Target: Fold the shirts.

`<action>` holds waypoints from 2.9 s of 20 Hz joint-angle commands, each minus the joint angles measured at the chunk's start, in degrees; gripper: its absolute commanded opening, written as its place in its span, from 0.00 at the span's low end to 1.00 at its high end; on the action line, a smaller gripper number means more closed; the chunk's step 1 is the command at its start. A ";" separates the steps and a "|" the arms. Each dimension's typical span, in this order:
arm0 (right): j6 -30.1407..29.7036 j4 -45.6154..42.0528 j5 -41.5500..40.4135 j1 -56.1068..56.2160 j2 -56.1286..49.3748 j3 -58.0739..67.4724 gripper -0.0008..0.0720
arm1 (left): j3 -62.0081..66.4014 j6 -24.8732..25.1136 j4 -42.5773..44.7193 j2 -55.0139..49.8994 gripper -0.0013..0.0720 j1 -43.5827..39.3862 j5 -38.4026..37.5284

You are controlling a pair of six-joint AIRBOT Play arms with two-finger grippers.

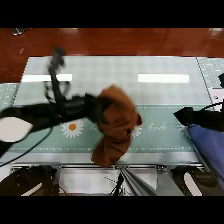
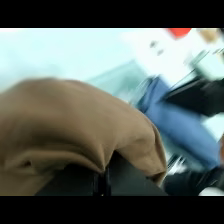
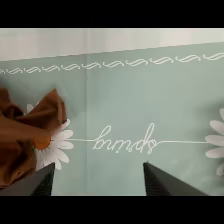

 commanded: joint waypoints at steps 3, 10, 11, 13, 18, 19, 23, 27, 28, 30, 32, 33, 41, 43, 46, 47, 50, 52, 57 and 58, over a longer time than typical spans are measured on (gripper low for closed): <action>2.16 -0.35 -4.28 0.02 0.04 -3.15 0.87 | -19.06 -1.03 4.68 0.37 0.04 7.10 -9.92; 1.20 -5.81 -4.48 -8.24 -11.89 -0.68 0.88 | -7.91 -0.81 14.80 0.90 0.98 31.67 -29.14; 0.59 -7.80 -3.96 -12.96 -13.51 0.79 0.88 | -5.92 -0.83 15.50 1.95 0.98 37.11 -31.26; 0.92 -6.49 -3.23 -22.80 -14.84 -0.35 0.88 | -8.50 -3.39 8.76 5.66 0.98 45.48 -31.82; -8.98 17.27 -5.40 -23.47 -14.78 -14.49 0.87 | -29.38 10.51 -28.98 7.48 0.98 36.46 -33.88; -9.05 17.46 -6.62 -20.61 -14.80 -15.72 0.87 | -30.91 10.43 -28.41 6.73 0.98 31.93 -31.76; -6.78 16.37 -12.44 -10.19 -15.32 -16.09 0.87 | -31.32 10.43 -27.98 -1.27 0.98 17.62 -18.71; -5.55 16.76 -14.56 -2.82 -19.50 -16.09 0.87 | -27.36 12.59 -27.98 -15.37 0.98 14.97 -14.73; -5.55 17.07 -15.26 -1.01 -20.68 -16.09 0.87 | -25.05 13.03 -27.98 -18.88 0.97 15.30 -14.56; -5.57 18.97 -17.18 2.40 -22.64 -16.09 0.87 | -19.61 15.98 -27.54 -24.52 0.76 15.76 -14.64; -5.66 22.69 -19.41 5.11 -24.17 -15.96 0.87 | -14.45 18.60 -24.39 -27.98 0.04 16.33 -16.13; -6.16 24.90 -20.76 6.25 -24.98 -15.82 0.87 | -12.13 19.04 -23.12 -28.74 0.04 17.20 -18.14; -8.85 32.65 -23.65 16.87 -40.92 -6.80 0.87 | -7.06 18.99 -21.09 -28.76 0.04 21.46 -22.69; -9.14 32.76 -23.78 19.12 -44.87 -2.99 0.82 | -7.06 18.99 -21.09 -28.76 0.04 21.46 -22.82; -12.20 32.46 -21.57 19.06 -47.17 3.61 0.04 | -5.57 19.04 -21.14 -28.13 0.04 22.36 -22.82; -12.57 31.08 -18.69 17.99 -47.04 7.39 0.04 | -3.54 19.45 -21.29 -26.75 0.04 23.50 -22.82; -7.50 20.52 -8.39 12.72 -45.90 27.39 0.04 | 8.26 19.65 -23.43 -20.48 0.04 29.70 -22.23; -3.56 13.99 -4.52 9.99 -45.55 45.16 0.03 | 18.62 19.65 -27.82 -17.53 0.04 34.38 -16.63; -1.25 7.56 3.15 8.26 -43.76 84.80 0.03 | 48.76 19.63 -32.74 -15.87 0.04 40.92 -9.77; -2.34 7.39 2.71 8.26 -40.48 85.50 0.04 | 53.77 19.61 -32.74 -15.41 0.04 42.36 -10.14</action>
